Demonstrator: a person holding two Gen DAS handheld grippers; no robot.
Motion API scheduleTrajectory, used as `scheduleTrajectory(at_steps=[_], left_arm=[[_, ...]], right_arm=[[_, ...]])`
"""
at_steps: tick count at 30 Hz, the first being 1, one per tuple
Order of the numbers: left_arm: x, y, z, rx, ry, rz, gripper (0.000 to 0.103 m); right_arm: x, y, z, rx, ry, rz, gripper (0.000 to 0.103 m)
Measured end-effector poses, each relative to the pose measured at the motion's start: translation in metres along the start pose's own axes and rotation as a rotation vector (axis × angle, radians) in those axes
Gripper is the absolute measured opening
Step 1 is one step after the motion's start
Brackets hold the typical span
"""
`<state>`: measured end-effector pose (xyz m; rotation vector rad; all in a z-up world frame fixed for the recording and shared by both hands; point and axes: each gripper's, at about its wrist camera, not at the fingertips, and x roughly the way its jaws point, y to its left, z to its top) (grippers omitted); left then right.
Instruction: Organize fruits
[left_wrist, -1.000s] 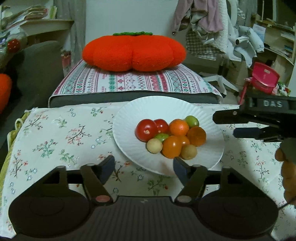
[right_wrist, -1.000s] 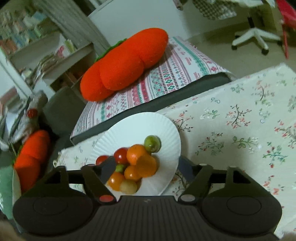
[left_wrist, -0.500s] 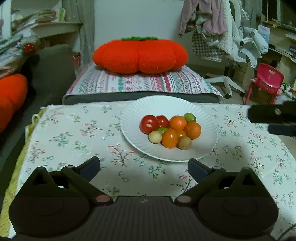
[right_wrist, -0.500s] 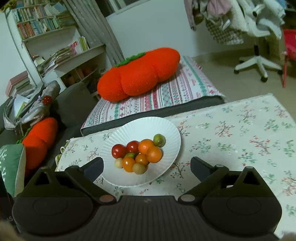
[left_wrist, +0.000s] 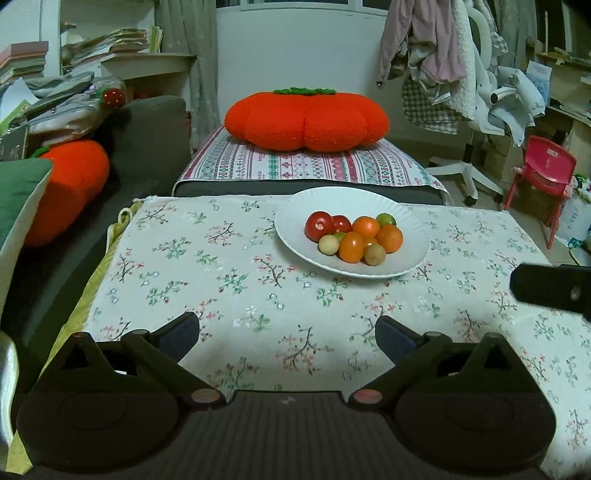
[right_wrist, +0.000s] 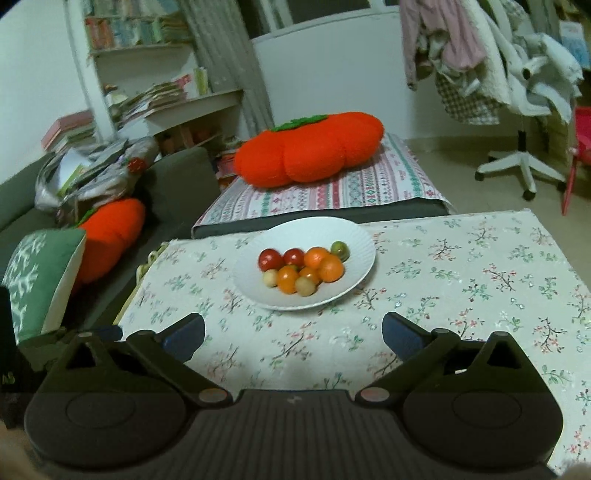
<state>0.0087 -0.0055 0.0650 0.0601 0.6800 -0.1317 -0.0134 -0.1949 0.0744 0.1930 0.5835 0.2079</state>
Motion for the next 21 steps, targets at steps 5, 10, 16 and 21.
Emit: scheduleTrajectory(at_steps=[5,10,16,21], left_arm=[[-0.002,0.003,-0.003,-0.008,-0.045,0.023,0.086],[0.005,0.005,-0.007,-0.021,-0.012,0.015,0.086],[0.004,0.005,-0.009,-0.018,-0.012,0.019,0.086],[0.008,0.004,-0.011,-0.007,0.008,0.026,0.086]], right_arm=[[-0.004,0.011,-0.007,-0.084,-0.019,-0.035,0.103],[0.011,0.007,-0.014,-0.063,0.028,-0.052,0.103],[0.017,0.009,-0.023,-0.098,0.048,-0.081,0.103],[0.018,0.011,-0.026,-0.102,0.06,-0.09,0.103]])
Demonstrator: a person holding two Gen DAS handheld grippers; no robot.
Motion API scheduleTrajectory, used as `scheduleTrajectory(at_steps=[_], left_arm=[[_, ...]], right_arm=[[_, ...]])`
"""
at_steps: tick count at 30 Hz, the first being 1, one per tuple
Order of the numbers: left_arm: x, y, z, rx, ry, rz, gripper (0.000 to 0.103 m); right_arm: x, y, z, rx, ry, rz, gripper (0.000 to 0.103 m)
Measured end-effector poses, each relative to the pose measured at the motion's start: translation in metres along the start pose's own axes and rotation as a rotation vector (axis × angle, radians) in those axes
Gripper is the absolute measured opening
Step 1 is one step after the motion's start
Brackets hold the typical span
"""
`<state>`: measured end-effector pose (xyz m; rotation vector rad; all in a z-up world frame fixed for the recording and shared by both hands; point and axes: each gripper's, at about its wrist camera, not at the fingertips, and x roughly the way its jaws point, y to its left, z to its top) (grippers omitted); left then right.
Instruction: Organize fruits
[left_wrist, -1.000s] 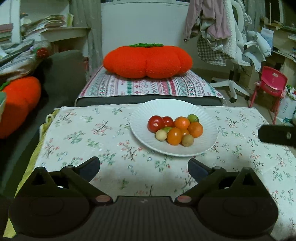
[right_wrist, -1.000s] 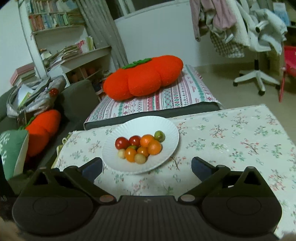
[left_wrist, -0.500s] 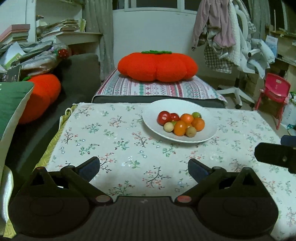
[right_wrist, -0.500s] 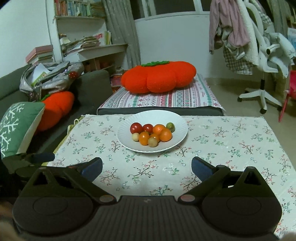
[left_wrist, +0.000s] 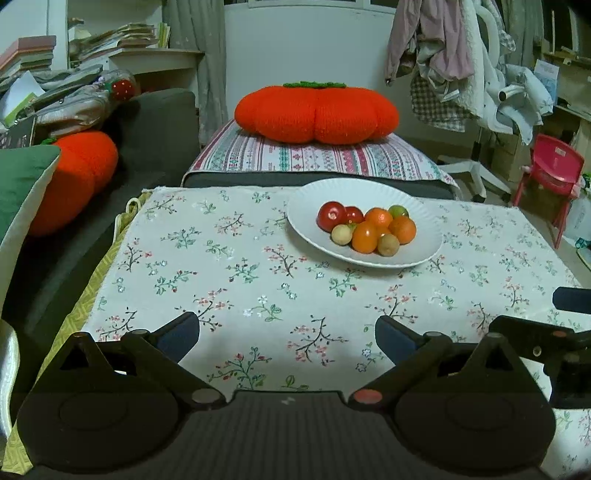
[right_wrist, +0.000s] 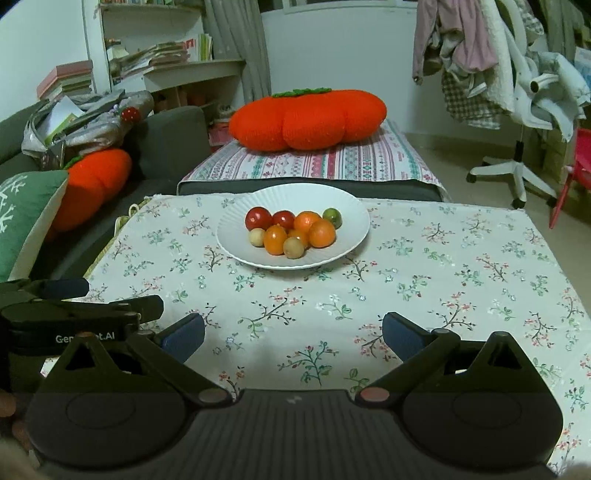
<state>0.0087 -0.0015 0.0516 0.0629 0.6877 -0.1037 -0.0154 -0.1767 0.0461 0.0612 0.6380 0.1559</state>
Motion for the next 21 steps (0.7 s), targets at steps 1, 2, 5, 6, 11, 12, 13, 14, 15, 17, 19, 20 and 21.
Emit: scheduleTrajectory(at_steps=[1,2,5,6,11,12,13,14,15,17,19,20,21], left_arm=[[0.0002,0.0,0.0,0.001,0.002,0.0,0.086],[0.0001,-0.0001,-0.0002,0.002,0.004,0.002,0.086],[-0.0012,-0.0006,-0.0001,0.005,-0.001,0.007,0.086],[-0.0013,-0.0005,-0.0001,0.006,-0.002,0.008,0.086],[-0.0013,-0.0008,-0.0001,0.005,0.002,0.003,0.086],[-0.0012,-0.0008,-0.0002,0.005,0.003,0.001,0.086],[-0.001,-0.0009,0.0001,0.004,0.003,0.0,0.086],[-0.0011,-0.001,0.0,0.004,0.003,-0.002,0.086],[-0.0012,-0.0012,0.0001,0.004,0.004,-0.004,0.086],[-0.0017,-0.0016,0.0002,0.005,0.001,-0.005,0.086],[-0.0023,-0.0021,0.0002,0.008,-0.002,-0.008,0.086],[-0.0025,-0.0023,0.0002,0.01,-0.003,-0.009,0.086],[-0.0026,-0.0025,0.0002,0.012,-0.003,-0.01,0.086]], right_arm=[[-0.0002,0.0008,-0.0006,-0.004,0.002,-0.002,0.103],[0.0003,0.0012,-0.0009,-0.006,0.003,-0.003,0.103],[-0.0002,0.0014,-0.0015,-0.011,0.004,-0.009,0.103],[-0.0008,0.0015,-0.0018,-0.012,0.004,-0.011,0.103],[0.0,0.0013,-0.0016,-0.009,0.009,-0.013,0.103],[0.0006,0.0013,-0.0013,-0.01,0.01,-0.013,0.103],[0.001,0.0015,-0.0012,-0.012,0.012,-0.014,0.103],[0.0013,0.0014,-0.0011,-0.012,0.013,-0.015,0.103],[0.0013,0.0014,-0.0012,-0.012,0.014,-0.016,0.103],[0.001,0.0019,-0.0013,-0.012,0.014,-0.016,0.103],[0.0014,0.0017,-0.0011,-0.012,0.013,-0.016,0.103],[0.0014,0.0014,-0.0011,-0.011,0.013,-0.017,0.103],[0.0014,0.0013,-0.0012,-0.01,0.013,-0.017,0.103]])
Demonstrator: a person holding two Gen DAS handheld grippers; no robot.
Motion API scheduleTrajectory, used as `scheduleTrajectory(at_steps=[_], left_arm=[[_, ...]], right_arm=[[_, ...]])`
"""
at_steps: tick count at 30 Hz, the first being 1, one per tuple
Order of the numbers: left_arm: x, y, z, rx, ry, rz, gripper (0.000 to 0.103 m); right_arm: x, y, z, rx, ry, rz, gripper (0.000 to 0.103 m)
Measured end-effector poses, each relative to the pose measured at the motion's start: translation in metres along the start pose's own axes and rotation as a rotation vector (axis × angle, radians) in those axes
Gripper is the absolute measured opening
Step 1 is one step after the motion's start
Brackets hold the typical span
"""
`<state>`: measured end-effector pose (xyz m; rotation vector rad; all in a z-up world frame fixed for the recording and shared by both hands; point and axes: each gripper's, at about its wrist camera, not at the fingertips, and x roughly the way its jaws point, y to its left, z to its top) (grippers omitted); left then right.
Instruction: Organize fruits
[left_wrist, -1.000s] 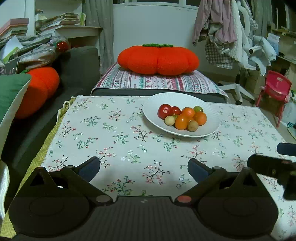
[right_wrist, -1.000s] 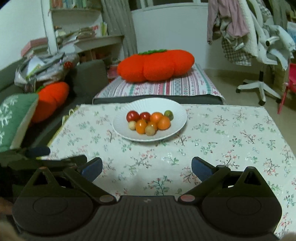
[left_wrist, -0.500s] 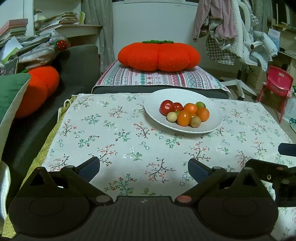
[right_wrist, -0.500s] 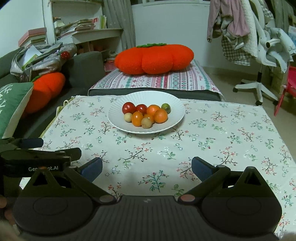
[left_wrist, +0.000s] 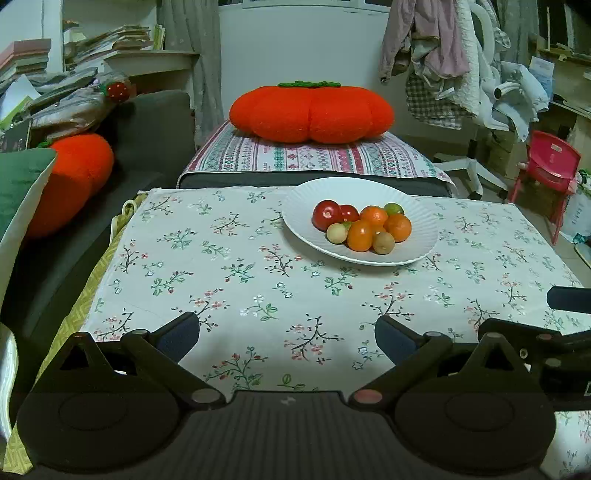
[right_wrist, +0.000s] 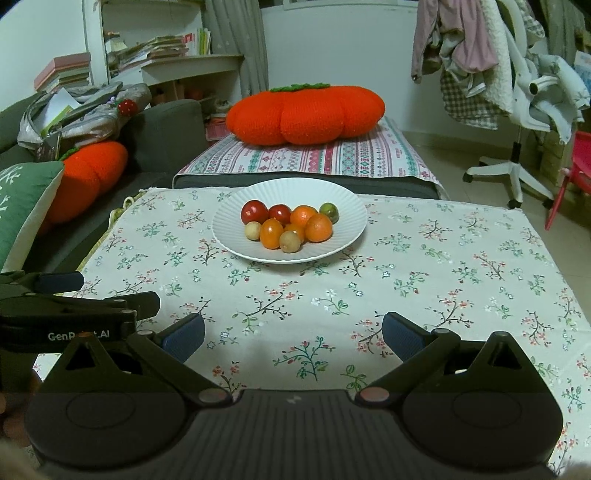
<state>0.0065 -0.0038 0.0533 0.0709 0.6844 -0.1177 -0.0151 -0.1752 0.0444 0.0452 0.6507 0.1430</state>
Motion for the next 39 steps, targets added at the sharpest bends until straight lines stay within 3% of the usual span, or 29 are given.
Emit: scheduleTrajectory(at_steps=[39], left_arm=[[-0.0035,-0.0063,-0.0004,0.02,-0.018,-0.027,0.086]], right_arm=[[0.0005,0.0044,-0.0012,-0.013,0.003,0.002,0.103]])
